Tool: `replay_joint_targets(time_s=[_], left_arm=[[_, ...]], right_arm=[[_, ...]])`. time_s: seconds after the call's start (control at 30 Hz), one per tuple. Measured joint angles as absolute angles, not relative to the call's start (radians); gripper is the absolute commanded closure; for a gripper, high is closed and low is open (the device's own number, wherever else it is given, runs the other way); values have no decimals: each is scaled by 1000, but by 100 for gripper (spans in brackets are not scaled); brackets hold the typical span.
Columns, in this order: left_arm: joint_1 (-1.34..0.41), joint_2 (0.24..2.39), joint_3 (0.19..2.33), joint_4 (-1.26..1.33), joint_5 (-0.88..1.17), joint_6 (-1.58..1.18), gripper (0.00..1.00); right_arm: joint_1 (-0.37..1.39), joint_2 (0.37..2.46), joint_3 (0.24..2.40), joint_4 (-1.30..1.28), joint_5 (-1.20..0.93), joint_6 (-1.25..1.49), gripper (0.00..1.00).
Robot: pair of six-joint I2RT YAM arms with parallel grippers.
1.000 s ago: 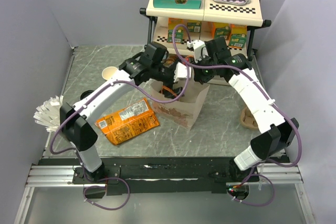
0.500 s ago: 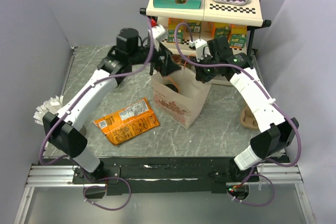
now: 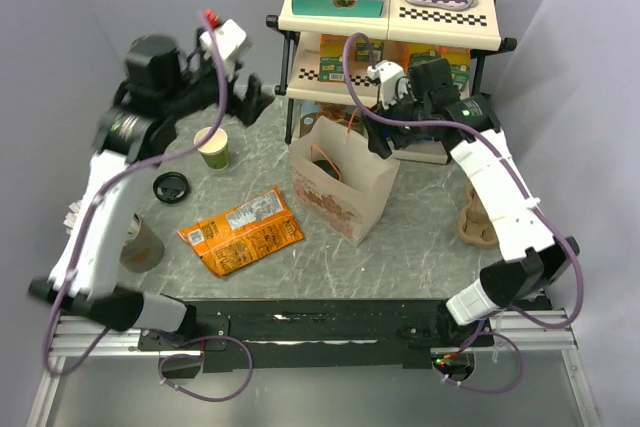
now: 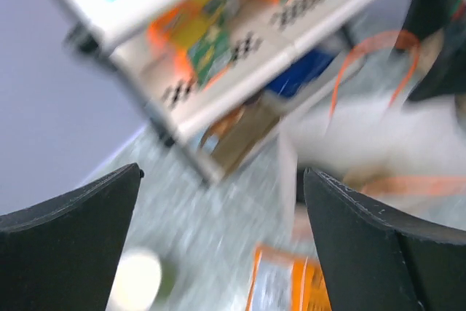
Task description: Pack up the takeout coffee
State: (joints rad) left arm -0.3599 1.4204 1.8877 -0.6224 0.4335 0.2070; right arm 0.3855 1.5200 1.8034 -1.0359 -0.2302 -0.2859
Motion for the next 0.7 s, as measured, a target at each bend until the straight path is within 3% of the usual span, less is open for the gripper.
replay_joint_targets(time_s=[0.23,0.5,0.7], left_arm=[[-354,1185,1815,-933,231,356,0],[-200,1171,1816,-1237,40,407,19],[-99,1152,1697,-1330,-118,425,26]], right_arm=[[385,1422,1847,-1052,-186,-297,11],[382,1403,2007,-1032,-246,-272,12],[382,1440,2043,-1034,-355,-215,12]])
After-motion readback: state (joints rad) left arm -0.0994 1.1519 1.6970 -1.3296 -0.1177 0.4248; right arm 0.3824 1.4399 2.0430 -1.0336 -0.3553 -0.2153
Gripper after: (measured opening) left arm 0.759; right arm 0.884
